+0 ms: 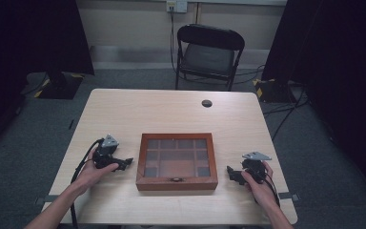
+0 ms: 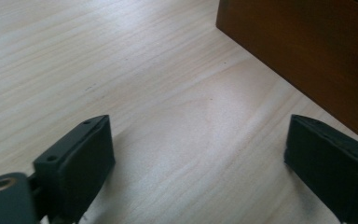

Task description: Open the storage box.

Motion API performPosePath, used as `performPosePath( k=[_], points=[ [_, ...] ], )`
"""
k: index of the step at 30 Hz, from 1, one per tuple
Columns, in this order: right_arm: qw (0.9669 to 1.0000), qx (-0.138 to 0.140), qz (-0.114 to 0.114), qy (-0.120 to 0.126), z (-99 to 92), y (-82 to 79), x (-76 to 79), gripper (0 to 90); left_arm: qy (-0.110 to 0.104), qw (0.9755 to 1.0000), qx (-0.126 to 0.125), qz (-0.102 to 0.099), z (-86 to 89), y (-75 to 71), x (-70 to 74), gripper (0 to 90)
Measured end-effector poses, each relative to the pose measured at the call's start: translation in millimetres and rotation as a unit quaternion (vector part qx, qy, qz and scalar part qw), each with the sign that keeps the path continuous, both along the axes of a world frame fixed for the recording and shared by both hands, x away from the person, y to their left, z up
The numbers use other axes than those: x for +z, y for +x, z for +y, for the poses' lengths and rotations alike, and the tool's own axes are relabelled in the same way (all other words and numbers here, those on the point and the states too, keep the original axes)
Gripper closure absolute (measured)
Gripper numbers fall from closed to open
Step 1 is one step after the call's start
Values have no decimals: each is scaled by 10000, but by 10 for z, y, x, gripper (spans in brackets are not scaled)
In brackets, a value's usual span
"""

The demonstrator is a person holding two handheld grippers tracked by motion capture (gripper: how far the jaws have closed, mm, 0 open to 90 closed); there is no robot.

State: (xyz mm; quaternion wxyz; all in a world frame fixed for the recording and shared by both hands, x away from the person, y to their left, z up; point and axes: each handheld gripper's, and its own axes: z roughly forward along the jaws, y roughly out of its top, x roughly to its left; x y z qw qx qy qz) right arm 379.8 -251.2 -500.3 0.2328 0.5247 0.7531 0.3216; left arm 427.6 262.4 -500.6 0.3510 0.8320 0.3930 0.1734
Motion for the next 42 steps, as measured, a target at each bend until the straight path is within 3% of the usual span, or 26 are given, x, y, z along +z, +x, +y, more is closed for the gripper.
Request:
performPosePath(
  k=[4,9,12,19,26,30,37,42],
  points=[
    [10000,0,0,0,0,0,0,97,-34,9999,94,29,2,-10,17,145],
    [10000,0,0,-1,0,1,0,97,-56,9999,23,108,1,-34,63,169],
    [10000,2,0,-1,0,1,0,97,-121,9999,-15,-5,7,-59,165,192],
    [10000,2,0,-1,0,1,0,97,-575,9983,-44,-41,14,-116,356,219],
    [10000,7,5,16,1,3,0,96,-725,9968,-222,-270,-30,-188,477,239],
    [10000,18,6,15,-1,4,0,96,-927,9945,-274,-415,-31,-227,535,275],
    [10000,24,3,12,-2,5,-1,96,-806,9945,-473,-470,-80,-264,621,275],
    [10000,18,10,16,-1,4,0,95,-781,9949,-519,-380,-136,-292,659,286]
  ],
)
